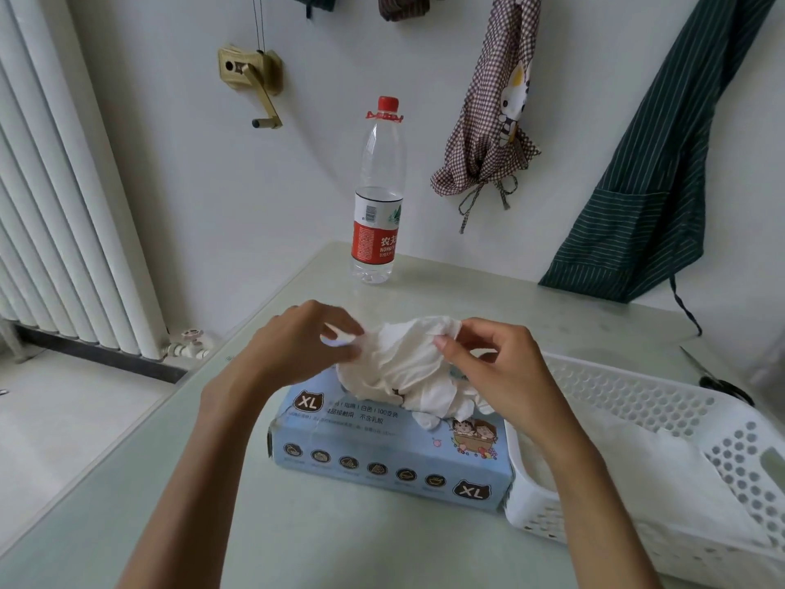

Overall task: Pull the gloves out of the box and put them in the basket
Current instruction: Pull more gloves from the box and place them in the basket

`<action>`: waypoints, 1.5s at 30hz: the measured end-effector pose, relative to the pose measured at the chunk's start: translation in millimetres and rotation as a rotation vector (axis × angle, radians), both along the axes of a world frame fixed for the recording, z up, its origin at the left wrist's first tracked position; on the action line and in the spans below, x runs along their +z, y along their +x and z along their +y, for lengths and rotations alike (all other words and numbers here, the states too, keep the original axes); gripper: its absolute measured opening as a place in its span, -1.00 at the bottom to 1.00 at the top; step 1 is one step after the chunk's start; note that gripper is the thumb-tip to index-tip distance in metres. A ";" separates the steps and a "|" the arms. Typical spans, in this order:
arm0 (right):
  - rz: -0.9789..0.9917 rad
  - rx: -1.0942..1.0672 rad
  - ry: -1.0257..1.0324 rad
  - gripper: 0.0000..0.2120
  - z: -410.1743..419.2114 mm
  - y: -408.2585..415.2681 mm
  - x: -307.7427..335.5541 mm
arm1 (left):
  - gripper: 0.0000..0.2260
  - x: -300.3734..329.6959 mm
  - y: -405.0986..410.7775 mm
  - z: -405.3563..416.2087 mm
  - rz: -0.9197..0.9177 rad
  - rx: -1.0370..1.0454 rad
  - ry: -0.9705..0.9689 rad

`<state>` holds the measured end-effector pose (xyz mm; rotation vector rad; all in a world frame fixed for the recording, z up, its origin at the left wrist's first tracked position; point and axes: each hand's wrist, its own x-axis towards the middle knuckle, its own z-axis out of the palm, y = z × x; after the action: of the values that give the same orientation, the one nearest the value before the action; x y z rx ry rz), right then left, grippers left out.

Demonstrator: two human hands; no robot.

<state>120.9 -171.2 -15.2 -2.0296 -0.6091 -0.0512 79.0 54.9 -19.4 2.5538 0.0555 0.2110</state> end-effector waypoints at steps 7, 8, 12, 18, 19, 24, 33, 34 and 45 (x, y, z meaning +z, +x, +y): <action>0.279 0.005 0.214 -0.77 5.3 -5.4 4.8 | -0.63 29.5 -13.8 -29.9 -0.280 -0.174 -0.220; 0.302 0.007 0.226 -0.77 5.1 -5.4 5.4 | -0.66 30.2 -13.4 -31.8 -0.300 -0.178 -0.236; 0.369 0.065 0.256 -0.81 1.6 -5.0 7.3 | -0.64 26.0 -9.4 -40.5 -0.207 -0.205 -0.234; 0.448 0.231 0.142 -0.84 -4.8 -3.3 6.3 | -0.78 13.5 -2.3 -46.3 -0.178 -0.161 -0.325; 0.458 0.222 0.145 -0.84 -6.3 -2.7 7.1 | -0.85 12.6 -1.9 -45.2 -0.191 -0.141 -0.342; 0.456 0.019 0.260 -0.88 -4.5 4.1 4.3 | -0.83 11.5 -1.9 -38.4 -0.201 -0.081 -0.293; 0.315 -0.122 0.145 -0.83 3.2 5.8 -1.7 | -0.83 15.7 -3.5 -44.1 -0.175 0.061 -0.019; 0.337 -0.130 0.145 -0.82 5.1 5.8 -2.6 | -0.74 16.0 -3.8 -45.9 -0.174 0.078 -0.027; 0.133 -0.227 0.253 -0.83 -7.1 5.9 0.9 | -0.74 10.1 -1.2 -47.7 -0.163 0.076 0.438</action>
<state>126.8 -178.3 -14.3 -1.8306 -0.2712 -0.1206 77.8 7.2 -9.4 2.9604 0.0481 0.5094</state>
